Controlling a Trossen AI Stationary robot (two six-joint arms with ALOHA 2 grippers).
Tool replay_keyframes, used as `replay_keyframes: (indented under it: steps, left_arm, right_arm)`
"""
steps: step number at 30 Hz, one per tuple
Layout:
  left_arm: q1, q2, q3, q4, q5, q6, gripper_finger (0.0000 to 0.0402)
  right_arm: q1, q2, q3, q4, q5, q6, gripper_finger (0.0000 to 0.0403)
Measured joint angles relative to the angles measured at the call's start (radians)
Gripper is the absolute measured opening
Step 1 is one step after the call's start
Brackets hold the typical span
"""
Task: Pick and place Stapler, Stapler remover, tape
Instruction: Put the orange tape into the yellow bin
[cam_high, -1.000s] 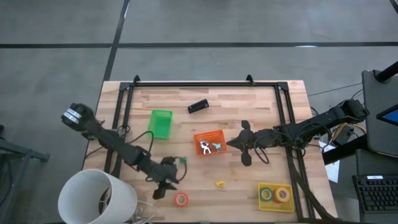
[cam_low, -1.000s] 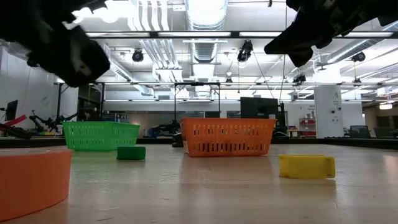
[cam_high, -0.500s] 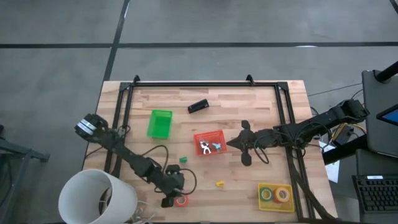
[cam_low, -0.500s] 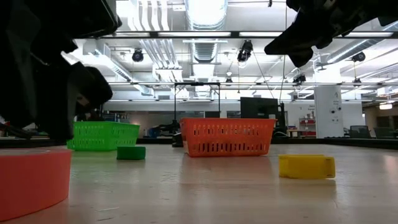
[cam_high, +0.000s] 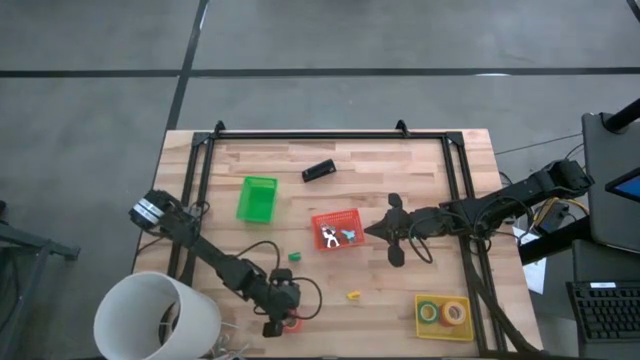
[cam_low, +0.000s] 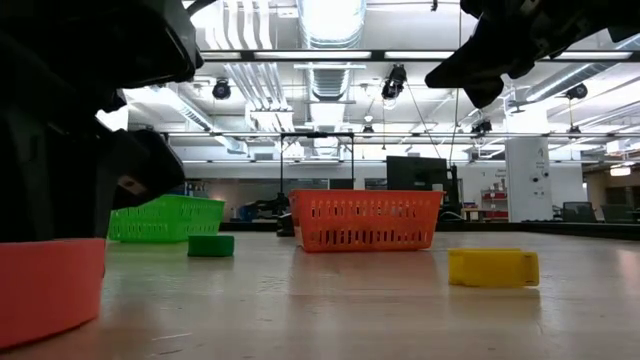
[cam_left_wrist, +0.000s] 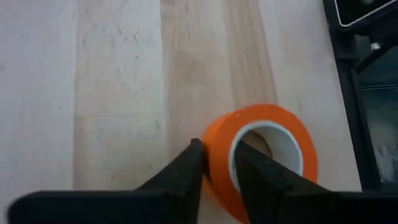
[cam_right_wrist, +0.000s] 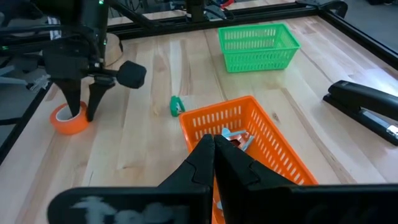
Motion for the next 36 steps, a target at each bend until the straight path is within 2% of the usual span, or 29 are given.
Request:
replay_keyframes:
  steps: [4, 8, 13, 17, 21, 23, 26, 29, 32, 36]
  left_arm:
    - [0.003, -0.017, -0.002, -0.009, -0.016, 0.032, 0.0040]
    - [0.006, -0.048, -0.005, -0.011, -0.112, 0.081, 0.0038]
    - [0.007, -0.099, -0.005, 0.013, -0.365, 0.153, 0.0041]
    - [0.005, -0.176, -0.004, 0.053, -0.599, 0.217, 0.0059]
    - [0.002, -0.264, -0.005, 0.054, -0.817, 0.209, 0.0049]
    - [0.010, -0.301, -0.005, 0.097, -0.879, 0.195, 0.0041]
    - [0.024, -0.318, -0.005, 0.181, -0.897, 0.275, 0.0041]
    - [0.032, -0.318, -0.006, 0.270, -0.890, 0.348, 0.0054]
    - [0.036, -0.315, -0.006, 0.329, -0.884, 0.391, 0.0062]
    - [0.037, -0.309, -0.006, 0.358, -0.881, 0.402, 0.0051]
  right_arm:
    - [0.000, 0.000, 0.000, 0.002, 0.000, 0.000, 0.0008]
    - [0.000, 0.000, 0.000, 0.008, 0.000, 0.005, 0.0008]
    - [0.000, 0.000, 0.000, 0.033, -0.016, 0.002, 0.0008]
    - [0.004, 0.000, 0.000, 0.048, -0.091, -0.032, 0.0008]
    - [0.043, 0.030, -0.014, 0.181, -0.195, -0.104, 0.0008]
    - [0.064, 0.066, -0.018, 0.285, -0.240, -0.134, 0.0008]
    - [0.075, 0.134, -0.014, 0.433, -0.246, -0.143, 0.0009]
    - [0.074, 0.214, 0.017, 0.485, -0.245, -0.151, 0.0018]
    - [0.075, 0.279, 0.062, 0.494, -0.241, -0.169, 0.0046]
    - [0.075, 0.332, 0.116, 0.491, -0.237, -0.181, 0.0100]
